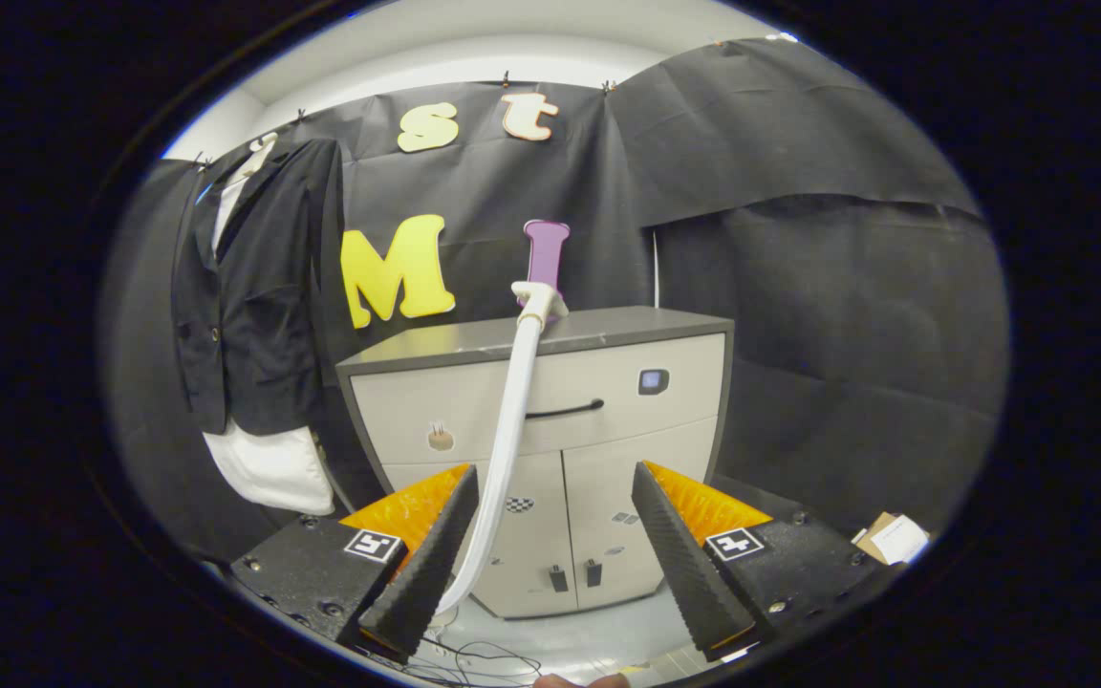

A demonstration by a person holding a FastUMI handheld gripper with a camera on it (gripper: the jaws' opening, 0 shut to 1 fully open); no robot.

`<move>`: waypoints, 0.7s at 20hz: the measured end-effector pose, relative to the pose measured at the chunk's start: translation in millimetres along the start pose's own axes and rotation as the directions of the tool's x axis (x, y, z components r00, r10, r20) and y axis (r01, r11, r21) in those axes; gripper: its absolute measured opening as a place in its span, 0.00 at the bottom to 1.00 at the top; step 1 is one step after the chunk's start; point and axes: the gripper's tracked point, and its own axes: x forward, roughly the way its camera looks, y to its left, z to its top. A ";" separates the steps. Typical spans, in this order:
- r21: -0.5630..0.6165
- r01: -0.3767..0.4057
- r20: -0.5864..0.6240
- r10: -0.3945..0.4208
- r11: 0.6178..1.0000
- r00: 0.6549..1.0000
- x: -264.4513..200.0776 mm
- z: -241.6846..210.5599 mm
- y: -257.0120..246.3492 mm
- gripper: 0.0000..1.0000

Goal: Iron the clothes twice with a garment steamer, once on the left side and once on the right side.

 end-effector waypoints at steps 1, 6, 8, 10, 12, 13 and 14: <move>-0.001 0.010 0.011 -0.010 1.000 1.000 -0.7 5.7 3.7 1.00; -0.018 -0.003 0.024 0.003 1.000 1.000 10.9 39.9 19.1 1.00; 0.013 -0.021 0.002 0.021 1.000 1.000 25.2 53.6 18.7 1.00; 0.052 -0.050 -0.004 0.050 0.997 0.999 43.4 73.1 18.3 1.00; 0.080 -0.081 -0.015 0.082 0.994 0.997 63.5 92.9 16.5 1.00; 0.085 -0.096 -0.020 0.098 0.992 0.995 75.4 102.4 17.5 1.00; 0.086 -0.114 -0.020 0.116 0.990 0.993 86.5 113.9 18.9 1.00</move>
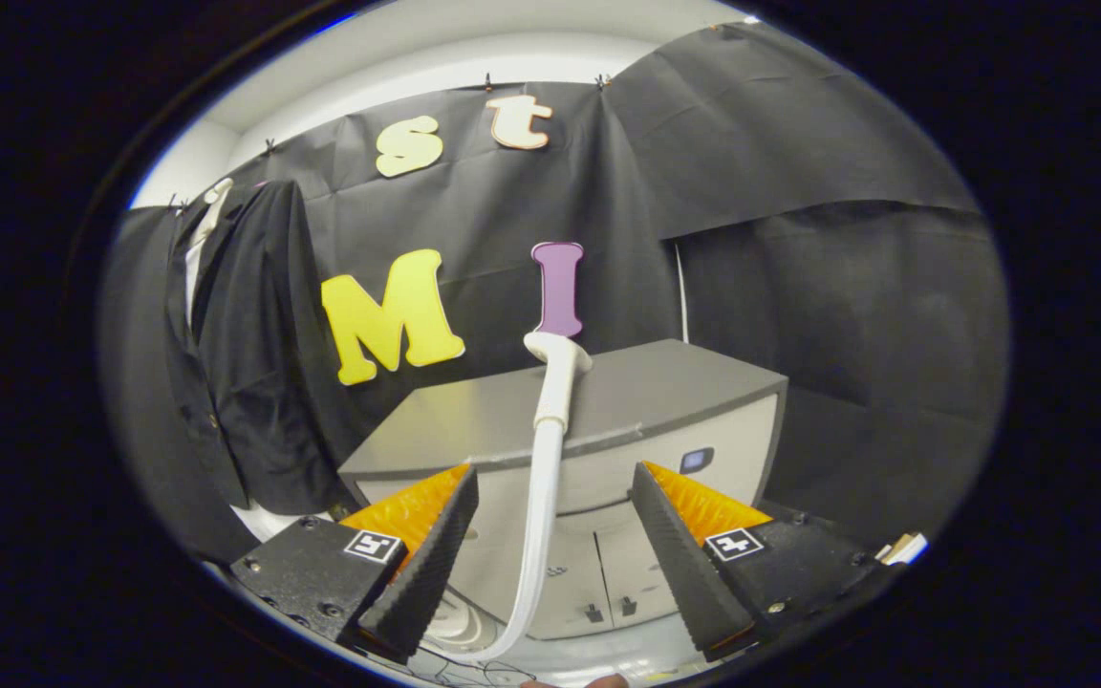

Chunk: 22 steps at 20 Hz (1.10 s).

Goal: Iron the clothes twice with a garment steamer, once on the left side and once on the right side.

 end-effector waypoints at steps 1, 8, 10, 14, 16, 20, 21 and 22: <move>-0.001 -0.016 0.001 0.016 1.000 1.000 10.0 11.2 2.7 1.00; -0.025 -0.069 -0.091 0.066 0.997 0.994 92.5 52.6 12.1 1.00; -0.006 -0.063 -0.150 0.061 0.998 0.987 121.0 51.4 6.2 1.00; 0.071 -0.061 -0.284 0.079 0.996 0.955 169.7 41.2 5.4 1.00; 0.094 -0.052 -0.338 0.081 0.994 0.938 187.5 36.2 -0.8 0.99; 0.131 -0.022 -0.416 0.075 0.991 0.906 215.1 22.4 -10.4 0.92; 0.141 -0.024 -0.431 0.083 0.990 0.899 217.5 20.8 -11.1 0.92; 0.148 -0.027 -0.420 0.088 0.989 0.903 220.2 23.9 -10.8 0.89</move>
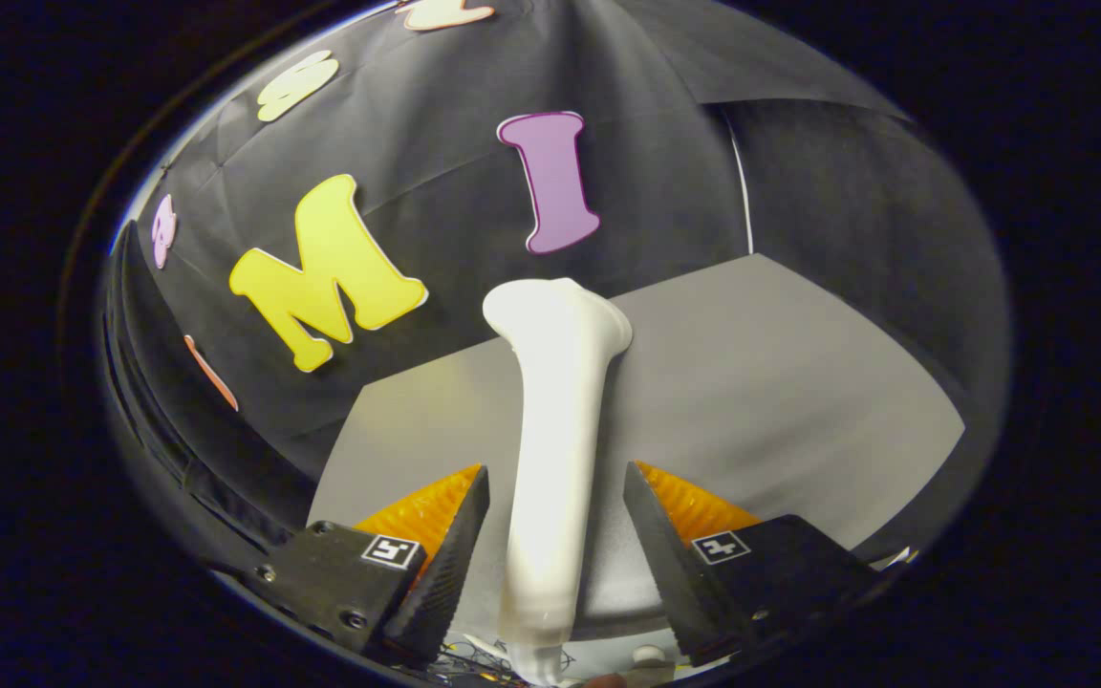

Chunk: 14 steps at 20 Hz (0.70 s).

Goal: Iron the clothes twice with a garment steamer, once on the left side and once on the right side.

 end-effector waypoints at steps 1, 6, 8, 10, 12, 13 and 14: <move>0.004 0.003 -0.011 -0.003 1.000 1.000 5.0 -0.3 -2.6 0.88; -0.005 0.051 -0.022 -0.051 0.999 0.998 10.3 2.9 -5.9 0.63; 0.032 0.031 -0.035 -0.029 0.999 0.999 15.3 -1.1 2.1 0.50; 0.046 0.031 -0.044 -0.029 0.998 0.999 11.9 -1.8 1.2 0.42; 0.052 0.025 -0.035 -0.024 0.998 0.999 10.9 -0.8 4.1 0.37; 0.055 0.019 -0.027 -0.018 0.998 0.999 8.5 -0.8 5.4 0.36; 0.035 0.013 -0.012 -0.013 0.999 1.000 3.3 -2.7 7.0 0.35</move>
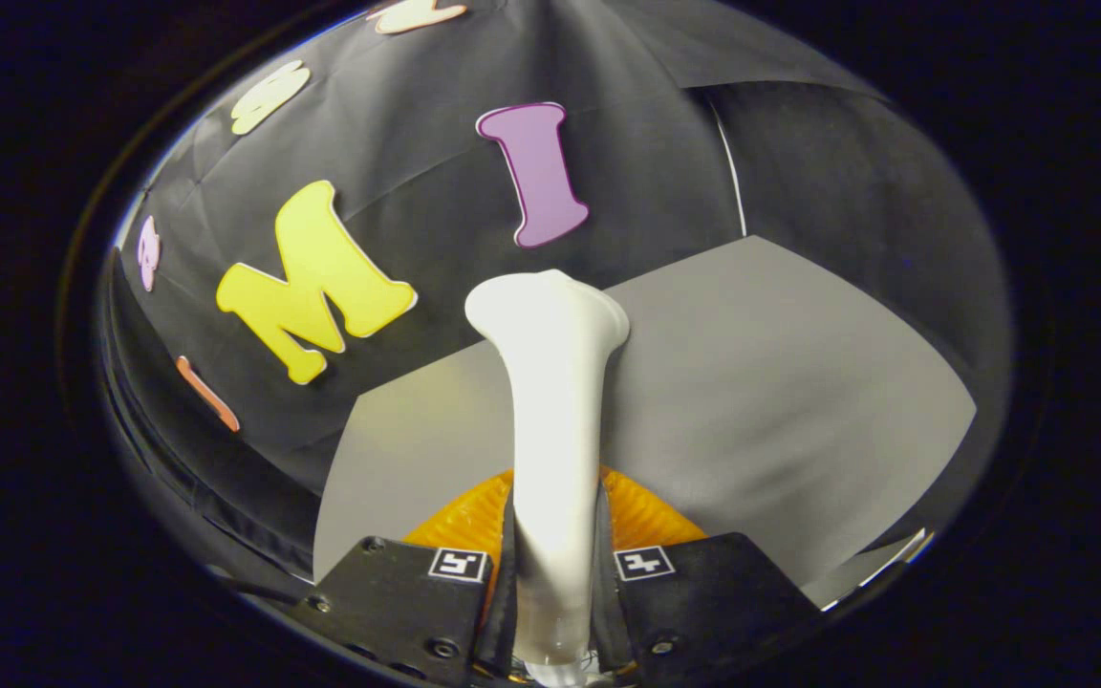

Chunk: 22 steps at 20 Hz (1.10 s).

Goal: Iron the clothes twice with a garment steamer, once on the left side and once on the right side.

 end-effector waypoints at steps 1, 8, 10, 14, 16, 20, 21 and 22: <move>-0.027 -0.006 0.033 0.007 1.000 0.999 -7.5 1.0 3.3 0.35; -0.116 -0.071 0.188 0.092 0.991 0.978 -89.2 -15.6 54.9 0.35; -0.120 -0.085 0.221 0.110 0.989 0.969 -110.0 -24.5 73.6 0.35; -0.163 -0.091 0.298 0.137 0.982 0.945 -151.6 -42.8 114.3 0.34; -0.192 -0.081 0.324 0.141 0.978 0.936 -164.5 -54.0 132.8 0.35; -0.208 -0.085 0.374 0.159 0.974 0.914 -190.8 -75.4 169.4 0.35; -0.210 -0.085 0.391 0.163 0.974 0.906 -199.6 -78.9 177.5 0.35; -0.213 -0.085 0.411 0.168 0.973 0.896 -208.8 -82.1 187.9 0.35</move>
